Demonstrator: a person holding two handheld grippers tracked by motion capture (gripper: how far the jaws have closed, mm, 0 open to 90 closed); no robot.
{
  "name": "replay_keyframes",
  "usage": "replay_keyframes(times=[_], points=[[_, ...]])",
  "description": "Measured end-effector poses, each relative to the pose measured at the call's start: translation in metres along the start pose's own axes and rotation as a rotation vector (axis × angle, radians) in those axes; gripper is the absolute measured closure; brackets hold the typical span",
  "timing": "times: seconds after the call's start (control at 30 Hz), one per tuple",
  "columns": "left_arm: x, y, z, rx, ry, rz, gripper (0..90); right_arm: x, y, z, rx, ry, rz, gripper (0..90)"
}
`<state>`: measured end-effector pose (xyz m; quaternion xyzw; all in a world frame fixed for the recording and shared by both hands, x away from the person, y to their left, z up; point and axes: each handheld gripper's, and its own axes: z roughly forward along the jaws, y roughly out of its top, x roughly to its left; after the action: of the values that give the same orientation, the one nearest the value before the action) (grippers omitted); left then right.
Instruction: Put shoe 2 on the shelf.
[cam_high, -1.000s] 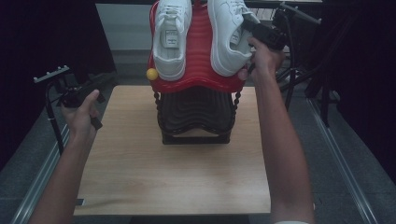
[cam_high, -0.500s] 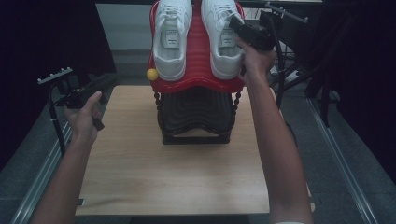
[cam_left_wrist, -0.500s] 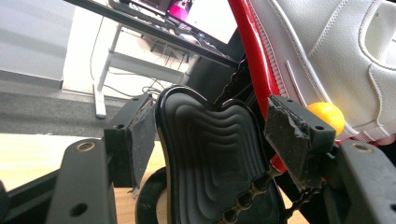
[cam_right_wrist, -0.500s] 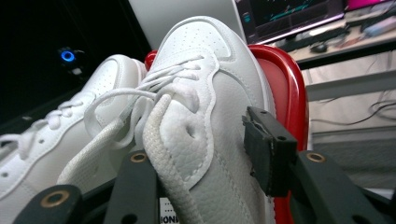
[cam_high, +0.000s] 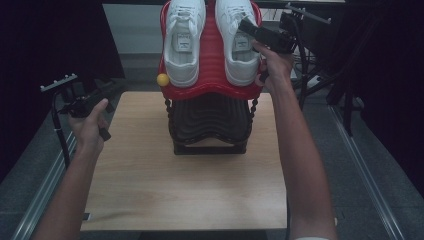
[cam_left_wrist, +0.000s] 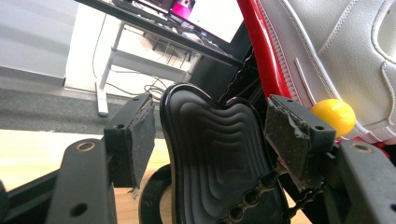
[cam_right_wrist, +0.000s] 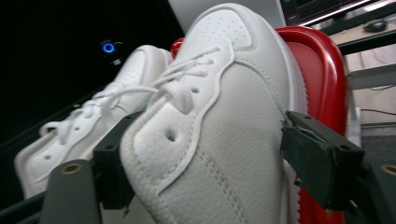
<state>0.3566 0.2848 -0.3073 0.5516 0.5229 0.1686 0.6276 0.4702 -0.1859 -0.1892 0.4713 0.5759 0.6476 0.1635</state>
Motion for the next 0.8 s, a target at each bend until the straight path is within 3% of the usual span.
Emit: replay_keyframes(times=[0.2, 0.53, 0.8], points=[[0.0, -0.001, 0.0, -0.001, 0.0, -0.004, 33.6, 0.002, 0.009, -0.013, -0.036, 0.029, 0.003, 25.0], [-0.001, -0.001, 0.0, -0.001, 0.003, -0.004, 33.6, -0.011, 0.008, -0.05, -0.068, 0.056, 0.001, 30.4], [-0.003, -0.001, 0.004, 0.005, -0.003, -0.001, 33.6, -0.047, 0.003, -0.084, -0.094, 0.001, 0.023, 34.9]])
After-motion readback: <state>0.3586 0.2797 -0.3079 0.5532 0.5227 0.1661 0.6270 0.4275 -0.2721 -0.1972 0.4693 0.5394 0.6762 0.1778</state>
